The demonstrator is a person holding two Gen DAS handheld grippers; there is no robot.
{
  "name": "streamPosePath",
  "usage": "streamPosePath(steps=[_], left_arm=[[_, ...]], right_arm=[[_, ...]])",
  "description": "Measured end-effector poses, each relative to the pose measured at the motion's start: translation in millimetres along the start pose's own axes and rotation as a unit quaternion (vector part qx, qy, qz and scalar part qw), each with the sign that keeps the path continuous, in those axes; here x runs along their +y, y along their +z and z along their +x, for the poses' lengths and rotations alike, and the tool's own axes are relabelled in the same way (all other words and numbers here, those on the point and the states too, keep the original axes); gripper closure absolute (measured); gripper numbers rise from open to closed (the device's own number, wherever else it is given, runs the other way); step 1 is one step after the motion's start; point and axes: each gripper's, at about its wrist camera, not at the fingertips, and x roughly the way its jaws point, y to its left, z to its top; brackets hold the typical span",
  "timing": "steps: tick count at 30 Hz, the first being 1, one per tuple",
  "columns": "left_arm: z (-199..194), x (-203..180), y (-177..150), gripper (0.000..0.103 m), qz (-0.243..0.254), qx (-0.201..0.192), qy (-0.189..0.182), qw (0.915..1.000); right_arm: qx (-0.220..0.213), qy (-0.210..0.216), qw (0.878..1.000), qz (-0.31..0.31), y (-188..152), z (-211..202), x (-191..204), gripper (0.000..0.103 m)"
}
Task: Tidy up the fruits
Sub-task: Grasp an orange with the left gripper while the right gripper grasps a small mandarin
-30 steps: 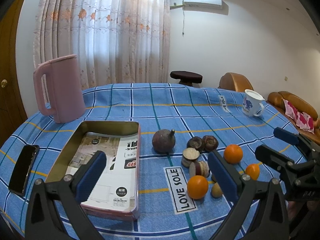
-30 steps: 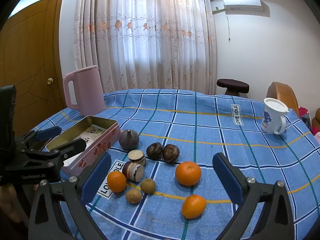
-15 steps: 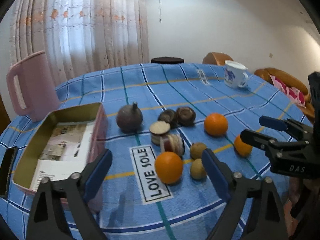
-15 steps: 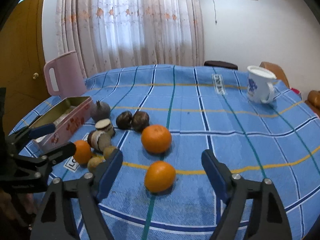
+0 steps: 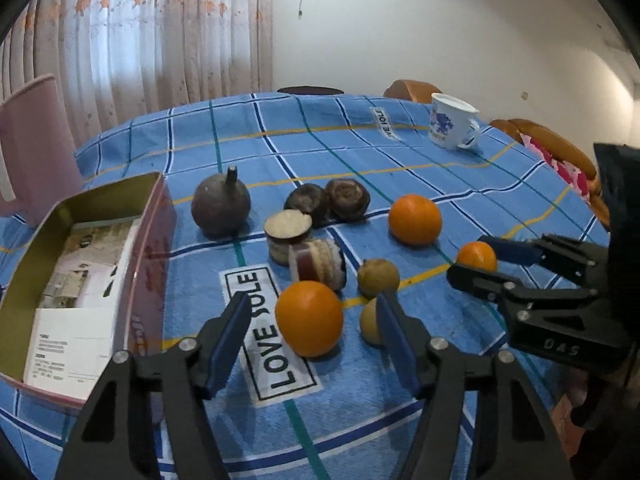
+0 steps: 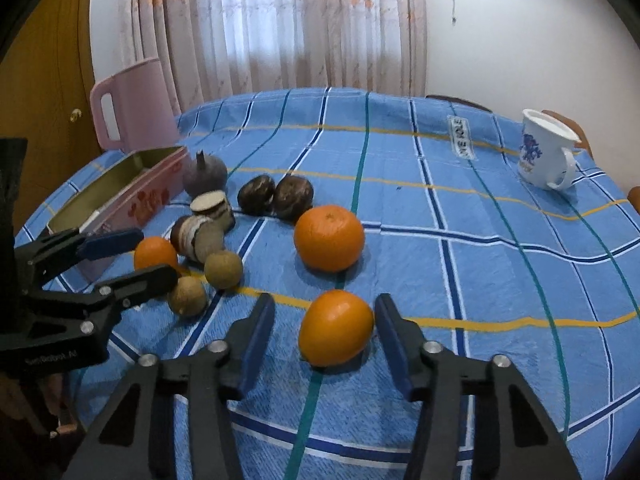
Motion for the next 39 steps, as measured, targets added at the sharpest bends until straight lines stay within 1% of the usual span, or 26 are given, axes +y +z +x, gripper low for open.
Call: streamPosePath(steps=[3, 7, 8, 9, 10, 11, 13, 17, 19, 22, 25, 29, 32, 37, 39], left_arm=[[0, 2, 0, 0.045, -0.003, 0.002, -0.013, 0.9999], [0, -1, 0, 0.046, -0.001, 0.004, -0.031, 0.9995], [1, -2, 1, 0.048, 0.002, 0.003, -0.033, 0.9994], [1, -2, 1, 0.052, 0.000, 0.002, -0.034, 0.9994], [0, -1, 1, 0.062, -0.002, -0.002, -0.032, 0.9995], [0, -1, 0, 0.068, -0.002, -0.003, -0.032, 0.9995], [-1, 1, 0, 0.068, -0.004, -0.003, -0.040, 0.9992], [-1, 0, -1, 0.069, -0.001, -0.005, -0.042, 0.9991], [-2, 0, -1, 0.070, -0.003, -0.008, -0.045, 0.9990], [-5, 2, -1, 0.070, -0.008, -0.017, -0.046, 0.9988], [-5, 3, -1, 0.070, -0.010, -0.018, -0.049, 0.9986], [-8, 5, 0, 0.070, -0.015, -0.028, -0.051, 0.9982], [-11, 7, 0, 0.070, -0.017, -0.035, -0.048, 0.9981], [-21, 12, 3, 0.070, -0.021, -0.055, -0.035, 0.9977], [-26, 14, 4, 0.070, -0.019, -0.064, -0.024, 0.9975]], right_arm=[[0.011, 0.002, 1.000, -0.001, 1, 3, 0, 0.054], [0.028, 0.006, 1.000, -0.003, 1, 9, 1, 0.058], [0.029, 0.007, 1.000, -0.004, 1, 10, 1, 0.058], [0.027, 0.008, 1.000, -0.004, 1, 9, 1, 0.058], [0.026, 0.010, 1.000, -0.004, 1, 9, 1, 0.059], [0.025, 0.012, 1.000, -0.003, 1, 8, 1, 0.059], [0.021, 0.016, 1.000, 0.000, 1, 7, -1, 0.061], [0.016, 0.022, 1.000, 0.002, 0, 5, -1, 0.061], [0.009, 0.023, 1.000, -0.002, -1, 2, 0, 0.064], [0.000, 0.029, 1.000, -0.007, 0, 0, 2, 0.064], [0.005, 0.033, 0.999, -0.010, 0, 1, 3, 0.065], [-0.006, 0.033, 0.999, -0.007, 0, -3, 1, 0.065], [-0.019, 0.037, 0.999, -0.002, 0, -7, -1, 0.065], [-0.034, 0.054, 0.998, -0.006, 4, -11, 3, 0.065], [-0.040, 0.057, 0.997, -0.012, 6, -14, 8, 0.066]])
